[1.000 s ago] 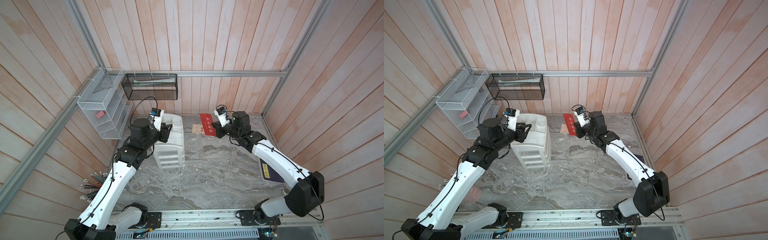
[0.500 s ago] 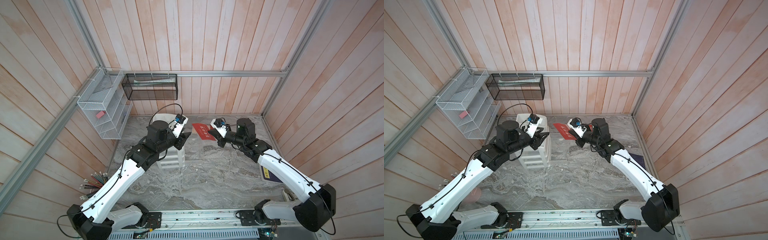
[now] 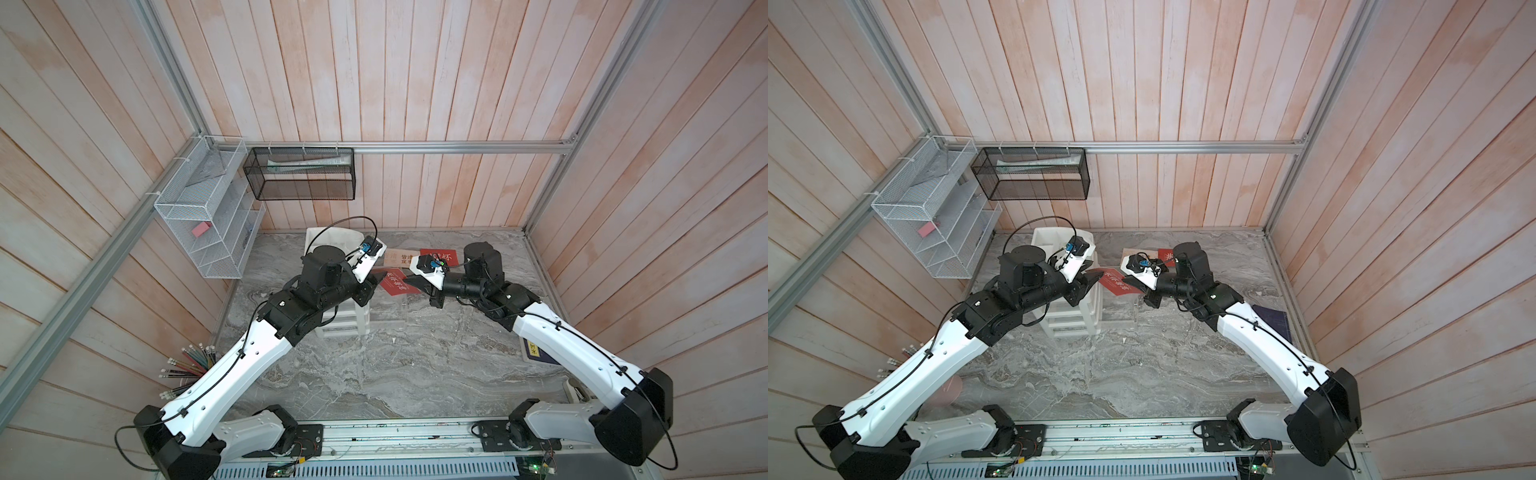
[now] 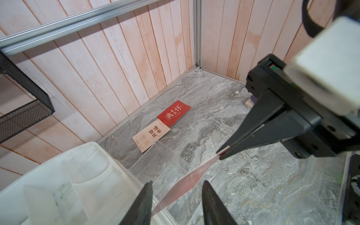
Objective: Take the postcards out of the drawer
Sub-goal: Place the postcard at the center of the board.
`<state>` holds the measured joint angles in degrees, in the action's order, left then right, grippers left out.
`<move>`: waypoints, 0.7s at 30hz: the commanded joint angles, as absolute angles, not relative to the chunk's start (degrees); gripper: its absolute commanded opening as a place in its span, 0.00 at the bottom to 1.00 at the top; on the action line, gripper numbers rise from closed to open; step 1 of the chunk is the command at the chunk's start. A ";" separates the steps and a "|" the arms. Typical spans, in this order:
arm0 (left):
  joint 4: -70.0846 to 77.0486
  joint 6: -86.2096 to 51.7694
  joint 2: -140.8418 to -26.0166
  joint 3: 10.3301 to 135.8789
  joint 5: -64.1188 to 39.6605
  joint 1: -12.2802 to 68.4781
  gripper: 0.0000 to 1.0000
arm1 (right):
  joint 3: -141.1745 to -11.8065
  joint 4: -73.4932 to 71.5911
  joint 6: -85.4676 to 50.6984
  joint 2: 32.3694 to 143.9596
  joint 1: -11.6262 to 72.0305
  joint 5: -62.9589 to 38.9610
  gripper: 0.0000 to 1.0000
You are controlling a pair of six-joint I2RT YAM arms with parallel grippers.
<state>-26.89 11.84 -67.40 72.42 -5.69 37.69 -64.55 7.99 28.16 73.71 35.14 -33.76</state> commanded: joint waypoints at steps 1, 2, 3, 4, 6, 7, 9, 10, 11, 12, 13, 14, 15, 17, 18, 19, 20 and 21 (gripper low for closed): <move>-28.48 13.42 -67.66 72.97 -6.33 38.12 0.44 | -65.40 10.02 29.53 73.83 35.51 -36.35 0.00; -29.02 13.68 -67.89 73.03 -6.93 38.13 0.44 | -65.37 10.10 29.68 73.92 35.50 -36.76 0.00; -29.35 13.79 -68.07 73.12 -7.56 38.23 0.44 | -65.35 10.11 29.81 73.85 35.51 -37.05 0.00; -29.59 14.00 -68.20 73.12 -8.00 38.31 0.44 | -65.28 10.11 29.88 73.88 35.50 -37.30 0.00; -30.30 14.30 -68.62 73.29 -8.96 38.49 0.44 | -65.35 10.29 30.14 73.92 35.48 -37.85 0.00; -30.44 14.39 -68.77 73.37 -8.92 38.58 0.44 | -65.39 10.45 30.23 73.92 35.46 -38.12 0.00; -30.84 14.55 -69.07 73.47 -9.29 38.58 0.43 | -65.39 10.50 30.41 73.83 35.46 -38.81 0.00; -30.94 14.61 -69.17 73.56 -9.54 38.58 0.43 | -65.37 10.53 30.45 73.74 35.51 -39.10 0.00; -31.18 14.65 -69.23 73.67 -9.90 38.61 0.43 | -65.26 10.47 30.51 73.65 35.50 -39.26 0.00; -31.33 14.68 -69.30 73.66 -10.32 38.64 0.43 | -65.22 10.41 30.59 73.57 35.48 -39.38 0.00; -31.42 14.68 -69.26 73.73 -10.59 38.65 0.43 | -65.17 10.51 30.66 73.56 35.51 -39.29 0.00; -31.55 14.72 -69.23 73.79 -10.86 38.67 0.43 | -65.23 10.56 30.78 73.56 35.49 -39.16 0.00; -31.55 14.75 -69.16 73.71 -10.98 38.65 0.42 | -65.21 10.59 30.76 73.61 35.49 -39.05 0.00; -31.62 14.85 -69.00 73.82 -11.18 38.67 0.39 | -65.21 10.62 30.85 73.65 35.44 -39.05 0.00; -31.79 14.85 -68.95 73.87 -11.50 38.67 0.38 | -65.20 10.56 30.93 73.65 35.50 -38.94 0.00; -31.98 14.90 -68.91 73.92 -11.90 38.64 0.36 | -65.22 10.71 30.94 73.73 35.50 -38.94 0.00; -32.25 15.04 -68.84 73.94 -12.51 38.67 0.35 | -65.30 10.77 31.02 73.74 35.51 -38.94 0.00; -32.41 15.07 -68.88 73.91 -12.92 38.67 0.34 | -65.25 10.81 31.11 73.74 35.51 -39.02 0.00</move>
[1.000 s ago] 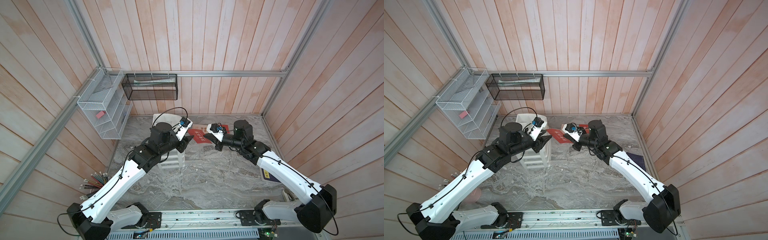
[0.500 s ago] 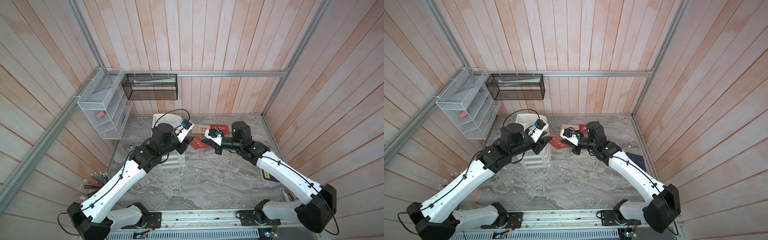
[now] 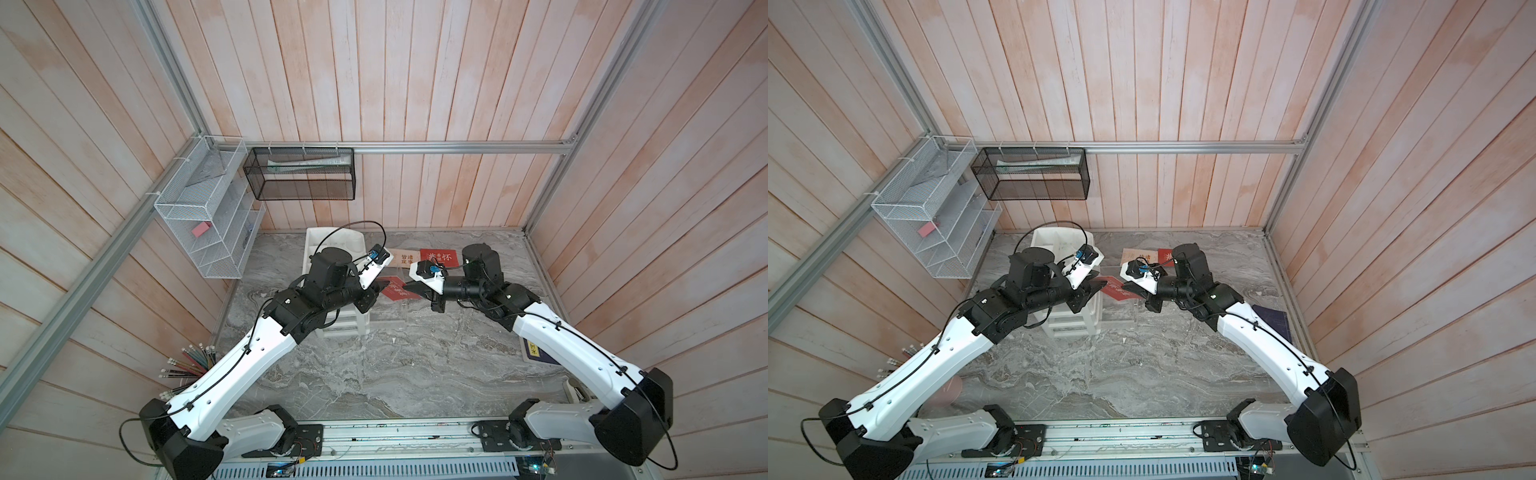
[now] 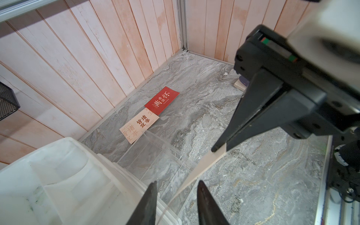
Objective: Take the postcards out of the drawer
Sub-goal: Place the postcard at the center of the board.
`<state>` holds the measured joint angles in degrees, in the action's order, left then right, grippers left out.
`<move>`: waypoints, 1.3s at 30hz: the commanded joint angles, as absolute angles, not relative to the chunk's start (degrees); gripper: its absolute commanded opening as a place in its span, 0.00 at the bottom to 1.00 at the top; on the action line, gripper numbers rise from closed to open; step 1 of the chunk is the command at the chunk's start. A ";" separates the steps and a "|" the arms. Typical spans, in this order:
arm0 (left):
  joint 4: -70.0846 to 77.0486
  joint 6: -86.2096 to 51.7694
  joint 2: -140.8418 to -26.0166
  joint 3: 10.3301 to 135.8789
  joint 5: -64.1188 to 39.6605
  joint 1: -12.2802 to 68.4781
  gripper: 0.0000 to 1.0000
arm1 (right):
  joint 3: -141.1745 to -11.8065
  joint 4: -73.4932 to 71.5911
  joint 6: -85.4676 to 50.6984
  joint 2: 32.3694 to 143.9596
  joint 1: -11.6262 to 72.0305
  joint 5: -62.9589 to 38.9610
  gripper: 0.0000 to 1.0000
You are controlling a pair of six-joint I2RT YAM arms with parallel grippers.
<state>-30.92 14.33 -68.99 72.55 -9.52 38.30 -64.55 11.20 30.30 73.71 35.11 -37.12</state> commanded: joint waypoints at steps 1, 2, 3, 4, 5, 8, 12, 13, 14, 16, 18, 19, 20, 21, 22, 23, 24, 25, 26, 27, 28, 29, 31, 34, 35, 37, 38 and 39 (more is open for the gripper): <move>-32.40 15.03 -68.90 73.92 -13.02 38.67 0.32 | -65.35 10.81 31.04 73.74 35.46 -39.01 0.00; -32.56 15.07 -68.90 73.89 -13.08 38.66 0.30 | -65.30 10.84 31.06 73.70 35.50 -38.96 0.00; -32.77 15.12 -68.95 73.99 -13.21 38.67 0.27 | -65.35 10.98 31.11 73.74 35.46 -38.94 0.00; -32.88 15.12 -69.04 74.09 -13.12 38.67 0.26 | -65.30 11.03 31.11 73.74 35.50 -38.96 0.00; -32.97 15.12 -69.17 74.17 -13.13 38.65 0.23 | -65.30 10.99 31.11 73.74 35.51 -38.94 0.00; -33.13 15.20 -69.35 74.25 -13.33 38.67 0.17 | -65.30 11.10 31.11 73.74 35.46 -38.94 0.00; -33.13 15.21 -69.69 74.27 -13.36 38.63 0.08 | -65.25 10.98 31.20 73.82 35.47 -38.55 0.00; -33.07 15.20 -69.70 74.27 -13.36 38.68 0.07 | -65.22 10.69 31.00 73.83 35.50 -38.26 0.00; -33.09 15.21 -69.82 74.27 -13.34 38.67 0.04 | -65.13 10.47 30.76 73.78 35.46 -37.91 0.00; -32.71 14.93 -69.92 74.33 -12.43 38.67 0.01 | -64.85 9.83 30.42 73.66 35.46 -37.12 0.00; -32.30 14.61 -70.10 74.27 -10.33 38.67 0.00 | -64.19 8.31 29.32 73.48 35.26 -36.08 0.00; -32.26 14.39 -70.24 74.35 -9.60 38.67 0.00 | -63.95 7.58 28.59 73.39 35.20 -35.54 0.03; -32.26 14.12 -70.39 74.49 -8.97 38.67 0.00 | -63.68 6.68 27.09 73.37 35.01 -34.78 0.09; -32.26 13.85 -70.60 74.57 -8.50 38.67 0.00 | -63.42 5.77 26.20 73.25 34.63 -34.46 0.15; -32.17 13.71 -70.68 74.53 -8.19 38.67 0.00 | -63.21 4.80 25.22 73.24 34.36 -34.01 0.19; -31.90 13.42 -70.71 74.39 -7.65 38.66 0.00 | -62.67 3.27 23.78 73.01 33.83 -33.16 0.22; -31.46 12.94 -70.75 74.24 -7.01 38.65 0.00 | -62.01 1.44 22.54 72.80 33.28 -32.35 0.24; -31.07 12.40 -70.75 74.18 -6.39 38.67 0.00 | -61.53 -0.08 20.95 72.62 32.71 -31.07 0.27; -30.78 11.85 -70.93 74.18 -5.64 38.67 0.00 | -61.04 -1.58 19.09 72.51 31.93 -30.52 0.29; -30.61 11.24 -71.14 74.42 -5.24 38.67 0.00 | -60.76 -3.05 17.15 72.59 30.83 -30.33 0.30; -30.31 10.65 -71.27 74.57 -5.09 38.67 0.00 | -60.50 -4.18 15.04 72.75 29.82 -30.44 0.31; -29.73 9.84 -71.54 74.77 -4.91 38.66 0.00 | -60.23 -5.25 12.74 73.01 28.65 -30.75 0.32; -28.56 8.14 -72.00 75.36 -5.39 38.58 0.00 | -59.36 -7.83 7.65 73.67 26.54 -30.17 0.34; -26.79 5.60 -72.70 76.42 -5.28 38.57 0.00 | -56.99 -12.36 -0.02 74.84 24.10 -30.97 0.35; -26.20 4.98 -72.83 76.78 -4.98 38.54 0.00 | -56.07 -13.89 -2.38 75.20 23.43 -31.30 0.35; -25.34 2.65 -73.50 77.72 -3.76 38.10 0.00 | -53.77 -17.69 -7.45 76.00 22.29 -32.44 0.39; -25.08 1.48 -73.74 78.07 -3.39 37.70 0.00 | -52.62 -19.63 -9.55 76.23 21.97 -32.31 0.42; -24.57 -0.32 -74.10 78.45 -3.08 36.90 0.00 | -50.88 -22.88 -12.31 76.42 21.67 -31.99 0.47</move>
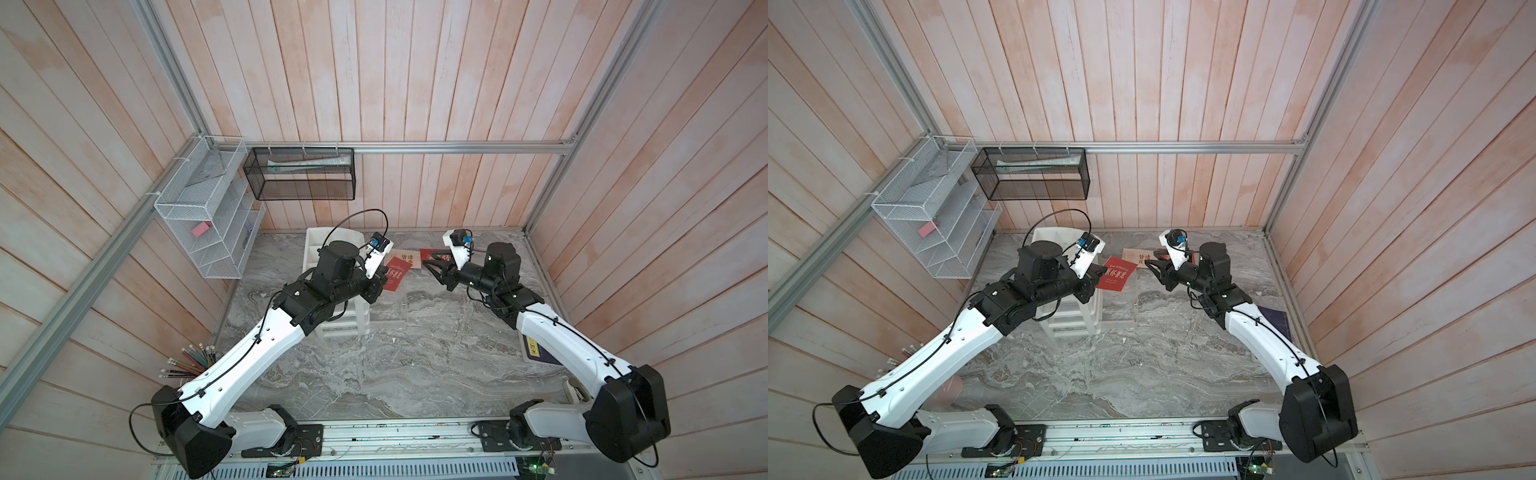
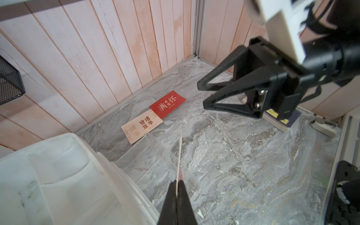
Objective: Take the postcards out of the drawer
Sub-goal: Place the postcard at the center of the board.
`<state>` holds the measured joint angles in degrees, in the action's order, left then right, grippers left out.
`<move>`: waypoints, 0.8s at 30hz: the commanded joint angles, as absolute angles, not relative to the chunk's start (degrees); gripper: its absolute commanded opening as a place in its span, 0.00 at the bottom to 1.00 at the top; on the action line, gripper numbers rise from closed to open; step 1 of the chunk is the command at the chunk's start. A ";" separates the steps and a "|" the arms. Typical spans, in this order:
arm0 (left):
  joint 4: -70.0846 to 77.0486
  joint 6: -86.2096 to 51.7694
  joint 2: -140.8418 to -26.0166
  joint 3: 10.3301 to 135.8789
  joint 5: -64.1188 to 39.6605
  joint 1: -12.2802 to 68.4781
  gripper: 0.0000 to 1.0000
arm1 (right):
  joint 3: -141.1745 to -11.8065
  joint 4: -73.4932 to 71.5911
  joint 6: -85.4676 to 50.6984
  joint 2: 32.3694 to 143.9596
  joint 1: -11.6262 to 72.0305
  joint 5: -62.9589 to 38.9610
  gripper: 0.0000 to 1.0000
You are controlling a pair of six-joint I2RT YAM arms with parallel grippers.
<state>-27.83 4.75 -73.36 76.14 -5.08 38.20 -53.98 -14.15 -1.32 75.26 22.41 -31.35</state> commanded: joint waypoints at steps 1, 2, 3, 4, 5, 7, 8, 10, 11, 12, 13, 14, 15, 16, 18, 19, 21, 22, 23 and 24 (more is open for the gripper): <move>-24.23 -2.12 -74.33 78.72 -3.82 35.82 0.00 | -49.34 -26.07 -14.50 76.75 21.38 -32.83 0.50; -23.93 -3.95 -74.65 79.02 -6.27 34.10 0.00 | -48.10 -28.91 -16.53 77.41 21.17 -33.22 0.54; -23.34 -6.39 -74.87 79.06 -8.72 32.46 0.00 | -47.82 -30.07 -18.09 78.19 20.88 -33.36 0.55; -22.64 -7.79 -74.88 78.89 -10.18 31.28 0.00 | -47.96 -30.67 -19.03 79.14 20.76 -34.15 0.55; -21.66 -8.99 -74.88 78.34 -11.57 30.22 0.00 | -48.12 -31.55 -20.09 80.13 20.67 -35.05 0.55; -20.20 -10.20 -74.64 77.43 -14.28 28.94 0.00 | -48.08 -34.05 -22.18 81.54 20.59 -36.45 0.58; -19.50 -10.61 -74.49 76.90 -15.42 28.55 0.00 | -48.05 -35.50 -23.60 82.28 20.57 -37.33 0.59; -17.82 -11.73 -74.12 75.85 -17.70 27.70 0.00 | -48.39 -38.21 -26.08 83.87 20.49 -39.42 0.60; -16.87 -12.40 -73.92 75.16 -19.35 27.08 0.00 | -48.72 -39.34 -27.36 84.76 20.48 -40.30 0.61; -15.53 -13.36 -73.51 74.32 -21.05 26.37 0.00 | -49.08 -40.68 -28.41 85.64 20.40 -41.53 0.61; -14.42 -14.08 -73.16 73.49 -22.63 25.72 0.00 | -49.29 -42.15 -29.54 86.45 20.44 -42.54 0.62; -13.30 -14.88 -72.88 72.69 -24.09 25.05 0.00 | -49.54 -43.59 -30.96 87.27 20.45 -43.37 0.62; -12.80 -15.52 -72.78 72.32 -24.87 24.59 0.00 | -49.66 -45.60 -32.18 88.06 20.43 -44.45 0.62; -12.67 -15.88 -72.83 72.01 -25.61 24.27 0.00 | -49.53 -47.51 -33.38 88.60 20.38 -45.23 0.62; -12.46 -16.08 -72.78 71.50 -26.94 23.76 0.00 | -49.22 -51.18 -35.17 89.28 20.46 -45.99 0.63; -12.23 -16.08 -72.58 71.12 -27.54 23.52 0.00 | -49.41 -51.90 -35.48 89.64 20.43 -46.23 0.63; -11.43 -16.25 -72.32 70.50 -28.78 23.20 0.00 | -50.37 -52.91 -36.31 90.70 20.47 -47.36 0.63; -11.35 -16.27 -72.26 70.40 -29.27 23.10 0.00 | -50.60 -54.12 -37.02 91.15 20.41 -48.07 0.63; -11.34 -16.10 -72.35 70.32 -30.00 23.12 0.00 | -50.90 -55.42 -37.96 91.58 20.46 -48.85 0.63; -11.26 -15.99 -72.50 70.31 -30.69 23.03 0.00 | -51.34 -56.14 -38.67 92.08 20.41 -49.40 0.63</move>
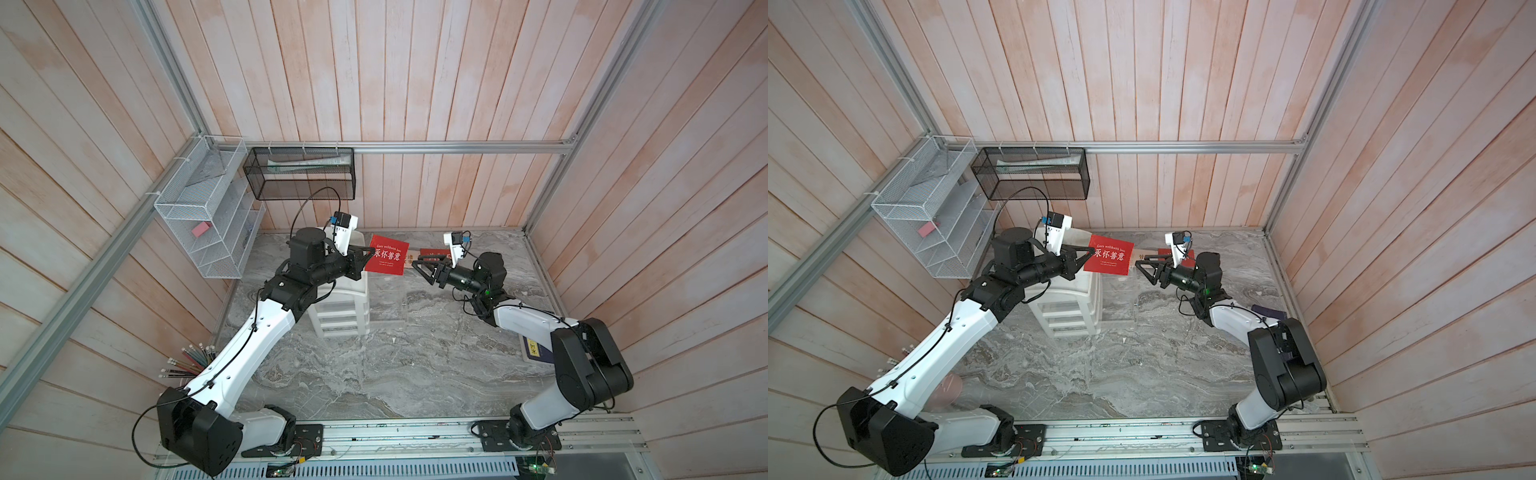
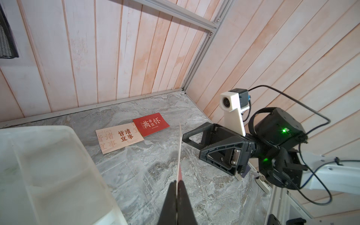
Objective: Take the postcards out of the drawer
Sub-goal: Place the postcard at the center of the board.
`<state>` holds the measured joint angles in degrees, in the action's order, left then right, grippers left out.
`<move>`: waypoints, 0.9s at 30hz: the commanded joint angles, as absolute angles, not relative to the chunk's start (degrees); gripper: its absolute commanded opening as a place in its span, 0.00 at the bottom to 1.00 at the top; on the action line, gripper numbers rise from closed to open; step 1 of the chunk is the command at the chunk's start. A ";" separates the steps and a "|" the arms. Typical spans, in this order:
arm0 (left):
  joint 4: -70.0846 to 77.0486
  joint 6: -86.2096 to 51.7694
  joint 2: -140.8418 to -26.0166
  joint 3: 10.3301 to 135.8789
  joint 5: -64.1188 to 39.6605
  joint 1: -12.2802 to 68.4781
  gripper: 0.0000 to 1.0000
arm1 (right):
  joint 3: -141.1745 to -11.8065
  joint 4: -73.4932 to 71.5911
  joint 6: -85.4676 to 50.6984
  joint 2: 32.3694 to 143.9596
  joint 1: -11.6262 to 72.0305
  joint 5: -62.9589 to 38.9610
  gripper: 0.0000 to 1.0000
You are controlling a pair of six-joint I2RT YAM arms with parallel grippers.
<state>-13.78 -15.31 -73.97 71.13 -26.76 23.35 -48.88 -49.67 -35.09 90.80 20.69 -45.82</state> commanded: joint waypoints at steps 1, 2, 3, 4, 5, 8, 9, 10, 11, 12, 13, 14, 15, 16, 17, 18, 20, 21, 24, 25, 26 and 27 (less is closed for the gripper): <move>-11.18 -16.07 -72.61 70.26 -30.91 23.03 0.00 | -51.90 -56.33 -39.20 92.49 20.44 -49.75 0.63; -10.65 -16.17 -72.52 69.94 -31.50 23.02 0.00 | -52.41 -56.32 -39.65 92.97 20.46 -50.20 0.63; -9.91 -16.28 -72.35 69.50 -31.90 23.00 0.00 | -52.80 -56.72 -40.09 93.39 20.48 -50.75 0.63; -9.47 -16.41 -72.28 69.20 -32.20 23.02 0.00 | -52.98 -57.54 -40.74 93.76 20.41 -51.00 0.62; -9.19 -16.49 -72.21 69.00 -32.55 23.03 0.00 | -52.96 -58.92 -41.72 94.19 20.45 -51.52 0.62; -8.70 -16.52 -72.41 68.77 -33.31 23.03 0.00 | -53.19 -62.26 -44.73 95.37 20.49 -53.00 0.59; -8.54 -16.51 -72.42 68.65 -33.39 22.98 0.00 | -53.43 -63.09 -45.43 95.61 20.51 -53.57 0.58; -8.27 -16.50 -72.42 68.57 -33.44 23.03 0.00 | -53.37 -64.28 -46.32 95.86 20.62 -53.99 0.57; -7.88 -16.52 -72.34 68.37 -33.62 23.03 0.00 | -53.21 -66.11 -47.58 96.05 20.59 -54.73 0.57; -7.51 -16.51 -72.28 68.17 -33.59 22.99 0.00 | -53.15 -67.89 -48.95 96.38 20.61 -55.47 0.55; -7.12 -16.40 -72.12 67.93 -33.66 22.98 0.00 | -53.13 -69.46 -50.22 96.68 20.64 -56.07 0.54; -6.28 -16.42 -71.84 67.41 -33.74 23.03 0.00 | -53.16 -71.38 -51.81 97.02 20.64 -56.78 0.52; -5.43 -16.57 -71.62 66.89 -33.75 23.00 0.00 | -53.04 -73.54 -53.43 97.47 20.58 -57.56 0.50; -4.92 -16.70 -71.40 66.64 -33.75 23.03 0.00 | -53.02 -75.11 -54.73 97.68 20.63 -58.12 0.48; -4.52 -16.65 -71.37 66.41 -33.75 23.03 0.00 | -53.00 -76.70 -56.00 98.02 20.63 -58.64 0.46; -4.40 -16.68 -71.44 66.42 -33.67 23.03 0.00 | -53.00 -78.08 -57.11 98.26 20.63 -59.12 0.45; -4.57 -16.65 -71.75 66.54 -33.25 22.88 0.00 | -53.13 -79.72 -58.62 98.69 20.61 -59.58 0.43; -4.44 -16.69 -71.72 66.49 -32.98 22.94 0.00 | -53.16 -80.34 -59.16 98.94 20.70 -59.90 0.42; -3.00 -16.97 -71.24 65.56 -32.34 22.94 0.00 | -53.18 -80.60 -59.77 99.31 20.93 -60.87 0.40; -2.58 -17.20 -71.12 65.41 -32.20 22.94 0.00 | -53.09 -80.60 -59.77 99.34 21.05 -60.96 0.40; -2.55 -17.31 -71.10 65.39 -31.82 22.85 0.00 | -52.94 -80.62 -59.77 99.32 21.14 -61.04 0.40; -2.67 -17.30 -71.23 65.46 -31.53 22.83 0.00 | -52.84 -80.60 -59.76 99.37 21.22 -61.11 0.39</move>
<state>-5.02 -16.75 -72.20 66.41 -32.56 23.24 -51.81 -76.79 -58.13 98.63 20.75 -58.98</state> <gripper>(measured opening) 0.049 0.395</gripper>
